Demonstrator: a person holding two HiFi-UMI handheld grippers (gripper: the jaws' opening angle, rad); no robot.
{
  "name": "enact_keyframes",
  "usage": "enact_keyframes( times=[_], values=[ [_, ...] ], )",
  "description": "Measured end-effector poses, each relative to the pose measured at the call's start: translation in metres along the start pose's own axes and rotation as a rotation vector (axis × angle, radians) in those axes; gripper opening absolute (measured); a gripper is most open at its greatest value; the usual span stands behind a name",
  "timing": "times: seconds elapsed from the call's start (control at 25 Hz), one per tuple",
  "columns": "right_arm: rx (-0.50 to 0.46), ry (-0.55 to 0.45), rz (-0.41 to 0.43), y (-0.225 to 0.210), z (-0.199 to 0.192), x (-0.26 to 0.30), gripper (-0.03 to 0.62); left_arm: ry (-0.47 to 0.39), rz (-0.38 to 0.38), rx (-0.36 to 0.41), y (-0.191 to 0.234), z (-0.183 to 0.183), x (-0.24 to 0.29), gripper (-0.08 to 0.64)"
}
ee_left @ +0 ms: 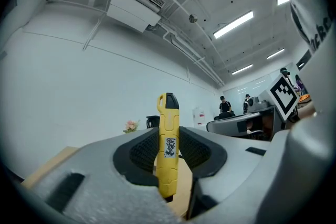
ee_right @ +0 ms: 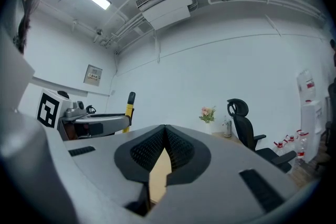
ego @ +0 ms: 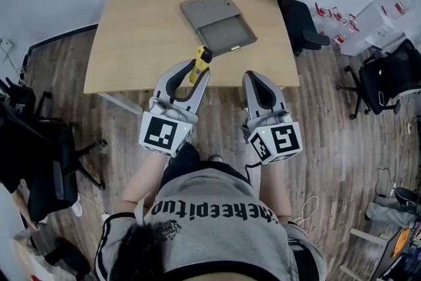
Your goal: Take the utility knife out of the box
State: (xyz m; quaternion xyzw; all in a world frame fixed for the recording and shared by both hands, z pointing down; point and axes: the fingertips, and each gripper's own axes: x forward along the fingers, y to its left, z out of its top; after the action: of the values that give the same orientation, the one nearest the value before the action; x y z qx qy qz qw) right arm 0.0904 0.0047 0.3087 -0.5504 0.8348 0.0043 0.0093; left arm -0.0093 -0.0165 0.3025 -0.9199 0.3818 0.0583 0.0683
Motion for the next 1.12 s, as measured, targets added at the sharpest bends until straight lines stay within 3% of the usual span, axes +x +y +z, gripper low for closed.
enact_keyframes(
  times=[0.52,1.12],
  values=[
    [-0.020,-0.004,0.044,0.017,0.002,-0.029,0.006,-0.020,0.043,0.008,-0.024,0.011,-0.030,0.127],
    [-0.015,-0.006,0.052,0.020,0.001,-0.040,0.006,-0.018,0.044,0.010,-0.037,0.014,-0.038,0.127]
  ],
)
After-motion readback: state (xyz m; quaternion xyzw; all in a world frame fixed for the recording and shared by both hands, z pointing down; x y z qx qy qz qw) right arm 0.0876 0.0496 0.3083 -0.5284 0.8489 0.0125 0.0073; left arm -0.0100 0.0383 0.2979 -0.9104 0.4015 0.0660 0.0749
